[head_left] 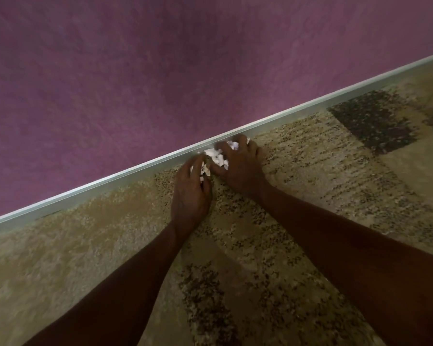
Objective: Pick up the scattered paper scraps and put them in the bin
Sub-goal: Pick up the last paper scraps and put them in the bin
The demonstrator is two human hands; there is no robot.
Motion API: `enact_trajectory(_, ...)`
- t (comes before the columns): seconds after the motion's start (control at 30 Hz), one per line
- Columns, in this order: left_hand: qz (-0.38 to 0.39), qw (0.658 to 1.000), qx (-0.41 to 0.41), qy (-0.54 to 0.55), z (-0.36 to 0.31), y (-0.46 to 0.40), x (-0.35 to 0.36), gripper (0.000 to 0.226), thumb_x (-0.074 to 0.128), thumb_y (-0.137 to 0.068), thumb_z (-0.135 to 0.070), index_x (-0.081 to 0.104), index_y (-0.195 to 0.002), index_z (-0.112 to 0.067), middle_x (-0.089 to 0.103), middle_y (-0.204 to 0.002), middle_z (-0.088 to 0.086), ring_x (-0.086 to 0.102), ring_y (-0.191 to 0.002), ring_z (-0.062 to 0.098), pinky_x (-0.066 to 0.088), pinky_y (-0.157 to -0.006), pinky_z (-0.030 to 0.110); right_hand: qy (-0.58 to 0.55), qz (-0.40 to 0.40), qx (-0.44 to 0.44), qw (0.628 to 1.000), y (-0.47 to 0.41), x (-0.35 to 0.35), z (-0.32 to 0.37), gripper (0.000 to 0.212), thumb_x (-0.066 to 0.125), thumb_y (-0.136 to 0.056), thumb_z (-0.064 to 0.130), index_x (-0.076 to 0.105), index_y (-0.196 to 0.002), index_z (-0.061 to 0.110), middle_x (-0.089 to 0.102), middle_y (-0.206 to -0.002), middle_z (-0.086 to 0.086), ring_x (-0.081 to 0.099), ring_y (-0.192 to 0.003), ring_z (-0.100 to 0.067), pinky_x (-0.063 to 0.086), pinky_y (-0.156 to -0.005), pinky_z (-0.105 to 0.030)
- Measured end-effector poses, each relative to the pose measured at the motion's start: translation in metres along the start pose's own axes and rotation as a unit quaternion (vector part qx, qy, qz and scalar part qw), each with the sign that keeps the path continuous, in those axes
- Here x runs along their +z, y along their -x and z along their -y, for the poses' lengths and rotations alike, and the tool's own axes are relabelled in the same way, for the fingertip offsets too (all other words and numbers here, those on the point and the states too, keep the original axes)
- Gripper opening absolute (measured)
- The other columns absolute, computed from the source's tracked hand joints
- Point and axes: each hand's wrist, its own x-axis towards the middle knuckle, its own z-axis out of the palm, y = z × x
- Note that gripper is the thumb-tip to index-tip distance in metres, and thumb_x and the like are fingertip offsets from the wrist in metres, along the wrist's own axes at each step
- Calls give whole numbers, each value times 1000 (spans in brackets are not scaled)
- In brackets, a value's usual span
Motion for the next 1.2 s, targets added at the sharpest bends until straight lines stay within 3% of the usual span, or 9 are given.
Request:
enact_trajectory(0.13,14,999,36,-2,3,-3,4,41,53,-97,-25,50,-134,-8,52,-135,11,43,-123,24,34,-107,36,-11,15,-45,999,2,4,0,31,49,-89,50,59,-111,29,53,-116,-6,46,-104,-30,35,-86,-42)
enact_trajectory(0.3,15,999,29,-15,3,-6,11,30,54,-97,-23,57,-124,-12,53,-129,10,43,-120,26,36,-103,39,-43,67,-100,992,-2,-8,-8,36,58,-88,36,58,-114,11,57,-104,-14,56,-89,-34,40,-66,-36)
enact_trajectory(0.4,18,999,25,-37,-2,-7,11,25,55,-94,-16,60,-117,-13,55,-123,10,43,-114,27,37,-98,38,-135,33,-17,990,-1,-24,-24,28,57,-91,33,56,-106,9,59,-91,-10,53,-69,-21,31,-53,-24)
enact_trajectory(0.53,24,998,17,-55,-4,-5,11,23,58,-90,-8,61,-111,-16,55,-117,8,45,-105,25,40,-88,36,-311,-52,193,929,-4,-50,-44,24,68,-85,36,61,-80,14,61,-68,3,53,-56,-6,40,-51,-18)
enact_trajectory(0.63,32,997,11,-66,-3,-1,12,29,62,-85,0,61,-109,-16,56,-114,8,46,-102,26,35,-82,30,-354,-20,279,892,-7,-55,-67,37,66,-75,48,63,-70,11,62,-62,-2,63,-60,-23,50,-58,-34)
enact_trajectory(0.73,18,999,-12,-47,-6,4,10,35,63,-77,7,62,-106,-13,58,-110,8,49,-100,28,25,-81,25,-390,-12,312,866,-3,-78,-80,38,65,-71,45,61,-63,8,54,-52,-5,58,-51,-27,46,-54,-37)
enact_trajectory(0.9,-33,994,-83,64,-28,10,6,22,50,-84,-5,66,-99,-10,62,-101,12,56,-91,26,39,-78,33,-521,-16,310,795,5,-134,-82,21,64,-90,19,61,-79,2,44,-61,-14,39,-36,-17,32,-45,-26)
enact_trajectory(1.0,-38,983,-130,124,-45,5,4,23,43,-95,-8,64,-104,-11,63,-102,12,57,-84,26,35,-68,28,-527,-17,317,789,8,-156,-86,17,63,-90,16,61,-84,1,45,-66,-17,39,-35,-17,30,-47,-28)
enact_trajectory(1.2,-2,988,-54,143,-86,-27,3,40,35,-90,-22,69,-97,-4,71,-94,16,62,-79,28,34,-68,26,-529,0,316,787,21,-176,-94,29,64,-87,20,62,-80,-8,50,-69,-22,46,-50,-22,38,-56,-37)
